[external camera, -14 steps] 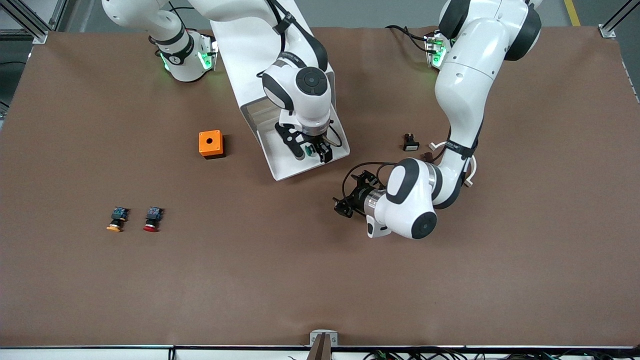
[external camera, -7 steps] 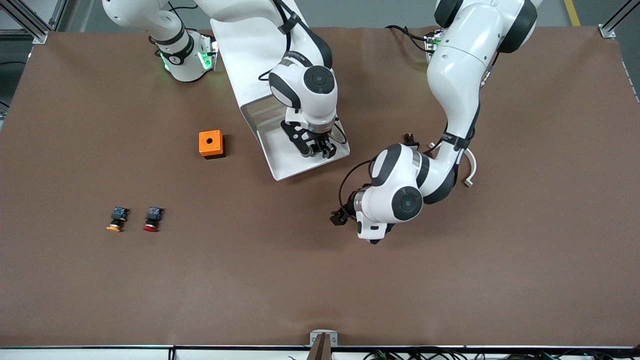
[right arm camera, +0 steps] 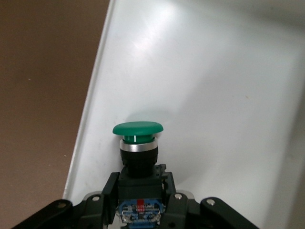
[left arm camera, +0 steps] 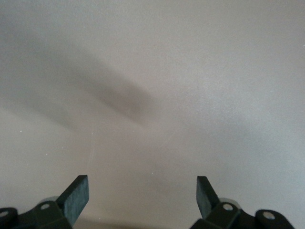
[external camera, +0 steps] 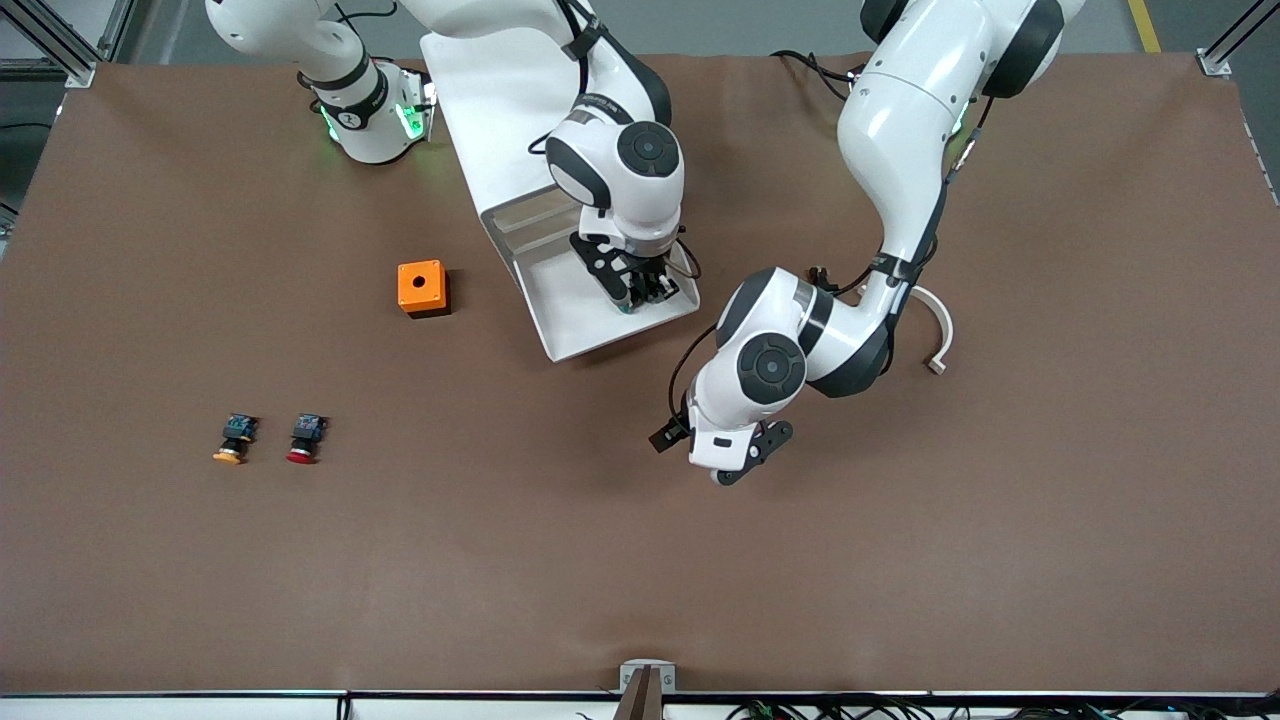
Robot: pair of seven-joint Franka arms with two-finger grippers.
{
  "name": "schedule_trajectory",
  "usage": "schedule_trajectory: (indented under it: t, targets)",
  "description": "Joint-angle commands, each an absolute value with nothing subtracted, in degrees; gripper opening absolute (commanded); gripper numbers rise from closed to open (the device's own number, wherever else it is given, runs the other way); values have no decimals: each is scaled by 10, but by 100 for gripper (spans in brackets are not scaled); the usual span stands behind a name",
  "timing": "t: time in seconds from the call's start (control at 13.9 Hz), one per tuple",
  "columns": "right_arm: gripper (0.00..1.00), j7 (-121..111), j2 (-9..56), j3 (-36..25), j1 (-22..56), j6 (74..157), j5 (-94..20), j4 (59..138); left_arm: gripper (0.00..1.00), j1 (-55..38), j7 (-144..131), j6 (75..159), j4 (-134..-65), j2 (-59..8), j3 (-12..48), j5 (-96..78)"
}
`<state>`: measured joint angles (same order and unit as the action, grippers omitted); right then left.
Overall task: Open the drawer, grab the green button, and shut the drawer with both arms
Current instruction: 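Grasp the green button with the right gripper and lift it out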
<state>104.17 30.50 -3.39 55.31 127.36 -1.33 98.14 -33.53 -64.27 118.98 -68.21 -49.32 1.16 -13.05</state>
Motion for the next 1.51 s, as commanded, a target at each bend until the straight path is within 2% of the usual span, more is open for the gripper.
schedule_trajectory:
  t: [0.0, 0.22, 0.36, 0.72, 1.08, 1.29, 1.43]
  targets:
    - [0, 927, 309, -34, 507, 1225, -22, 936, 99, -344, -647, 1193, -697, -475, 4, -105]
    - [0, 731, 299, -34, 439, 1162, -23, 914, 99, -345, -647, 1193, -698, -476, 4, -95]
    - [0, 597, 294, -37, 402, 1156, -21, 930, 99, -347, -648, 1193, -698, -476, 7, -73]
    - [0, 427, 294, -38, 303, 1196, -19, 958, 99, -377, -649, 1194, -707, -479, 9, -65]
    - [0, 311, 296, -38, 216, 1279, -14, 1009, 99, -408, -649, 1214, -711, -483, 11, -65]
    - [0, 253, 300, -39, 179, 1337, -13, 1042, 99, -428, -650, 1213, -720, -483, 11, -67]
    - [0, 227, 305, -39, 161, 1343, -13, 1043, 99, -440, -651, 1213, -729, -483, 11, -68]
